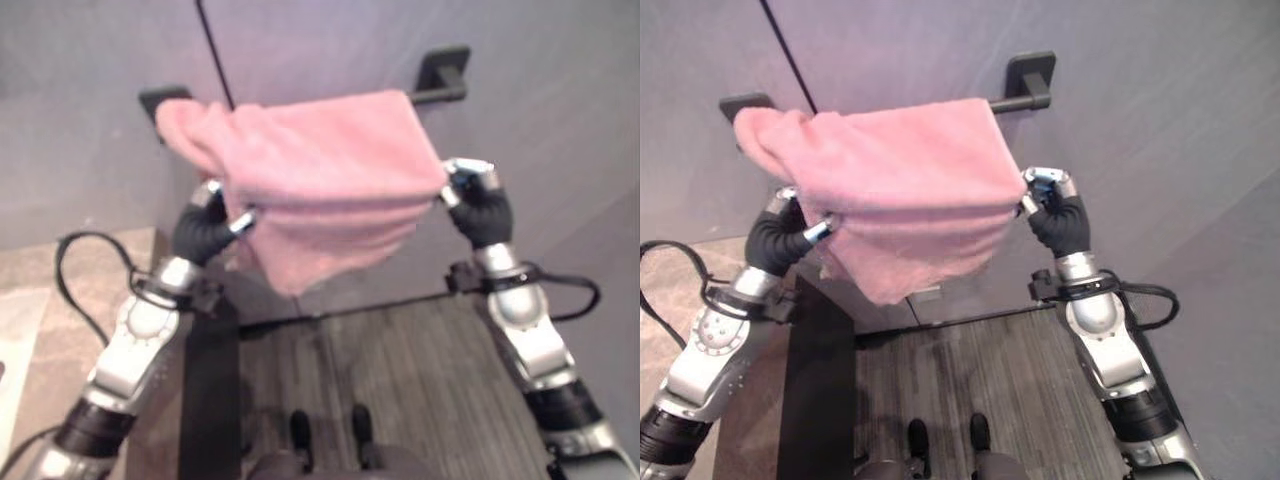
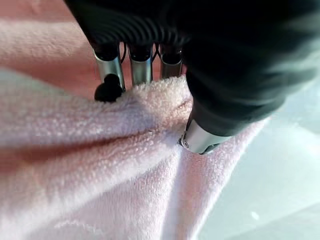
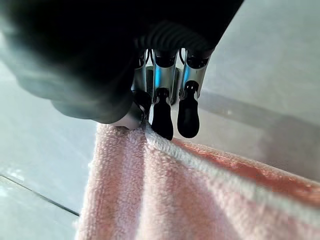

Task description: Put brush and paste in cup on sink, flatten towel.

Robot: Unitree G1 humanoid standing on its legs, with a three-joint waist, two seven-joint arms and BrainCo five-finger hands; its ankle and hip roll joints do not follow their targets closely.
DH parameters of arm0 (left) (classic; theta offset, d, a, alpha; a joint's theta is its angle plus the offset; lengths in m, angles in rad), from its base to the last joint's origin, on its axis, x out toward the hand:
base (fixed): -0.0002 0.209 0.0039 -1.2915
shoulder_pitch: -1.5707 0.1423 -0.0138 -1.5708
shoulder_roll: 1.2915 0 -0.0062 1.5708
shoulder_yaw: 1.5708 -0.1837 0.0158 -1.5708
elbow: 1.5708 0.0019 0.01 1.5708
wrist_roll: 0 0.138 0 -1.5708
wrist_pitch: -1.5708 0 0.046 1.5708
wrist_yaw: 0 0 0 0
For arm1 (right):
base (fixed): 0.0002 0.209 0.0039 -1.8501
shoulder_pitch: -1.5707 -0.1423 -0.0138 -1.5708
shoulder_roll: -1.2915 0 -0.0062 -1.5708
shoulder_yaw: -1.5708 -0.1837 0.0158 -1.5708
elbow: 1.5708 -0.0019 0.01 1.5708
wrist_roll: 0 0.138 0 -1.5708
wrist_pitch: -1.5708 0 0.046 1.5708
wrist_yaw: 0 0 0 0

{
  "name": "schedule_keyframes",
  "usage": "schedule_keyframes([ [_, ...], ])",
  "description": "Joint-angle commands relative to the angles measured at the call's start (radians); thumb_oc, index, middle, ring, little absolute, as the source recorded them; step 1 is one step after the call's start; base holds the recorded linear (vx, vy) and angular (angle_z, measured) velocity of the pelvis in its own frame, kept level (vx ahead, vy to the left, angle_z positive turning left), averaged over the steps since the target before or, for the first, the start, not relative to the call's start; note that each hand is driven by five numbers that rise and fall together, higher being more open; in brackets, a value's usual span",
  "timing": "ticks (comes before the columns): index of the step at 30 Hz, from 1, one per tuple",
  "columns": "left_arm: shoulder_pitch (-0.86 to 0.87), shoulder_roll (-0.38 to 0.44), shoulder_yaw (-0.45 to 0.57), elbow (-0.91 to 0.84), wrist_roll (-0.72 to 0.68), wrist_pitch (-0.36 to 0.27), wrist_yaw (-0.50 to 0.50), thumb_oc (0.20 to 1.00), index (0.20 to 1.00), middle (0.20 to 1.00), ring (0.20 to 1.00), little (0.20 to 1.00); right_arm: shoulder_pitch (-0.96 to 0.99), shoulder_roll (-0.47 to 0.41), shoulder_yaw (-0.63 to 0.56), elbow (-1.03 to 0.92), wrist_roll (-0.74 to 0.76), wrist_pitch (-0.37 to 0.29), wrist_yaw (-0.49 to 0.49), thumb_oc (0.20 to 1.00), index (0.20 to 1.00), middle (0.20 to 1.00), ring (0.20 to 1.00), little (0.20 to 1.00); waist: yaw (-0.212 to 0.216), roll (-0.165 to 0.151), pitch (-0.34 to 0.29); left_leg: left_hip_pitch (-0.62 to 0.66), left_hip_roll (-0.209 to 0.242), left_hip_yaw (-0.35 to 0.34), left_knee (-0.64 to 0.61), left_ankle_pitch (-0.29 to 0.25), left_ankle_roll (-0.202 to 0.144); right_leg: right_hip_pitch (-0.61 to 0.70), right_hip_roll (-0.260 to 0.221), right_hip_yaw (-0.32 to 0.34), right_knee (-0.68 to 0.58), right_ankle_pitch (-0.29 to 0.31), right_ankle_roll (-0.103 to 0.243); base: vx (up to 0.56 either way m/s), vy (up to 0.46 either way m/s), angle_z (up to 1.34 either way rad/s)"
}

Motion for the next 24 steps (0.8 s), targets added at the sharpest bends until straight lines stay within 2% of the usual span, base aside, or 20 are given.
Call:
schedule_keyframes([
  [1, -0.044, 0.037, 0.036, 0.034, -0.007, -0.050, 0.009, 0.213, 0.213, 0.213, 0.213, 0.213, 0.013, 0.006, -0.051, -0.035, 0.019, -0.028, -0.005, 0.200, 0.200, 0.200, 0.200, 0.200, -0.017, -0.023, -0.048, 0.040, -0.014, 0.002, 0.014, -0.122, 0.036, 0.052, -0.035, -0.005, -0.002, -0.120, 0.059, 0.00, 0.000, 0.00],
  [3, -0.030, 0.026, 0.036, 0.036, -0.026, -0.047, 0.004, 0.203, 0.203, 0.203, 0.203, 0.203, 0.022, 0.007, -0.046, -0.032, 0.023, -0.025, 0.001, 0.200, 0.200, 0.200, 0.200, 0.200, -0.016, -0.021, -0.049, 0.043, -0.014, 0.003, 0.014, -0.123, 0.036, 0.055, -0.035, -0.006, -0.002, -0.122, 0.059, 0.00, 0.000, 0.00],
  [7, -0.007, 0.035, 0.045, 0.062, 0.042, -0.031, 0.028, 0.200, 0.200, 0.200, 0.200, 0.200, 0.031, 0.015, -0.031, -0.005, 0.039, -0.013, 0.000, 0.200, 0.200, 0.200, 0.200, 0.200, -0.011, -0.016, -0.049, 0.049, -0.013, 0.005, 0.014, -0.124, 0.035, 0.062, -0.035, -0.009, -0.002, -0.124, 0.057, 0.00, -0.004, -0.01],
  [8, 0.017, 0.044, 0.036, 0.074, 0.040, -0.017, 0.003, 0.313, 0.313, 0.313, 0.313, 0.313, 0.040, 0.007, -0.024, 0.003, 0.038, -0.004, 0.013, 0.200, 0.200, 0.200, 0.200, 0.200, -0.009, -0.013, -0.048, 0.052, -0.014, 0.006, 0.014, -0.123, 0.034, 0.064, -0.035, -0.010, -0.002, -0.124, 0.058, 0.00, 0.000, 0.00],
  [9, 0.026, 0.056, 0.040, 0.088, 0.076, -0.007, 0.003, 0.379, 0.379, 0.379, 0.379, 0.379, 0.046, 0.007, -0.023, 0.014, 0.036, 0.001, 0.012, 0.200, 0.200, 0.200, 0.200, 0.200, -0.007, -0.011, -0.049, 0.053, -0.013, 0.007, 0.014, -0.123, 0.033, 0.065, -0.035, -0.011, -0.002, -0.125, 0.058, 0.00, 0.000, 0.00],
  [10, 0.027, 0.056, 0.040, 0.088, 0.077, -0.007, 0.003, 0.395, 0.395, 0.395, 0.395, 0.395, 0.046, 0.008, -0.022, 0.015, 0.036, 0.001, 0.012, 0.200, 0.200, 0.200, 0.200, 0.200, -0.007, -0.012, -0.049, 0.053, -0.013, 0.006, 0.014, -0.123, 0.033, 0.065, -0.035, -0.011, -0.002, -0.125, 0.058, 0.00, 0.000, 0.00],
  [12, 0.041, 0.073, 0.044, 0.101, 0.105, 0.002, 0.001, 0.410, 0.410, 0.410, 0.410, 0.410, 0.054, 0.009, -0.026, 0.023, 0.038, 0.011, 0.010, 0.200, 0.200, 0.200, 0.200, 0.200, -0.007, -0.009, -0.050, 0.055, -0.013, 0.007, 0.014, -0.122, 0.033, 0.067, -0.035, -0.012, -0.002, -0.125, 0.058, 0.00, 0.000, 0.00],
  [13, 0.065, 0.067, 0.046, 0.123, 0.100, 0.013, -0.008, 0.376, 0.376, 0.376, 0.376, 0.376, 0.065, 0.016, -0.027, 0.028, 0.053, 0.014, 0.015, 0.200, 0.200, 0.200, 0.200, 0.200, -0.006, -0.007, -0.049, 0.055, -0.013, 0.008, 0.014, -0.121, 0.033, 0.068, -0.035, -0.013, -0.002, -0.124, 0.058, 0.00, 0.000, 0.00],
  [15, 0.084, 0.066, 0.056, 0.155, 0.106, 0.023, -0.002, 0.369, 0.369, 0.369, 0.369, 0.369, 0.073, 0.018, -0.026, 0.040, 0.057, 0.022, 0.017, 0.200, 0.200, 0.200, 0.200, 0.200, -0.004, -0.006, -0.049, 0.056, -0.012, 0.006, 0.014, -0.121, 0.033, 0.070, -0.035, -0.014, -0.002, -0.126, 0.056, 0.00, 0.000, 0.00],
  [17, 0.114, 0.076, 0.074, 0.182, 0.139, 0.039, -0.004, 0.438, 0.438, 0.438, 0.438, 0.438, 0.075, 0.019, -0.016, 0.046, 0.062, 0.034, 0.025, 0.200, 0.200, 0.200, 0.200, 0.200, 0.000, -0.004, -0.049, 0.059, -0.011, 0.008, 0.014, -0.120, 0.031, 0.073, -0.034, -0.016, -0.002, -0.126, 0.055, 0.00, 0.000, 0.00],
  [18, 0.125, 0.079, 0.083, 0.183, 0.139, 0.041, -0.008, 0.583, 0.583, 0.583, 0.583, 0.583, 0.075, 0.020, -0.015, 0.049, 0.067, 0.035, 0.030, 0.200, 0.200, 0.200, 0.200, 0.200, 0.000, -0.003, -0.050, 0.060, -0.011, 0.007, 0.014, -0.120, 0.030, 0.074, -0.034, -0.017, -0.002, -0.127, 0.054, -0.02, -0.014, 0.04],
  [19, 0.131, 0.081, 0.087, 0.186, 0.141, 0.042, -0.010, 1.000, 1.000, 1.000, 1.000, 1.000, 0.074, 0.020, -0.015, 0.051, 0.067, 0.037, 0.032, 0.200, 0.200, 0.200, 0.200, 0.200, 0.000, -0.002, -0.050, 0.061, -0.011, 0.007, 0.014, -0.120, 0.030, 0.075, -0.034, -0.018, -0.002, -0.128, 0.054, 0.00, 0.000, 0.00],
  [24, 0.151, 0.066, 0.103, 0.225, 0.157, 0.050, -0.002, 1.000, 1.000, 1.000, 1.000, 1.000, 0.069, 0.022, -0.006, 0.069, 0.079, 0.049, 0.039, 0.200, 0.200, 0.200, 0.200, 0.200, 0.003, -0.002, -0.052, 0.065, -0.010, 0.004, 0.014, -0.119, 0.028, 0.081, -0.034, -0.021, -0.002, -0.130, 0.051, 0.00, 0.000, 0.00],
])
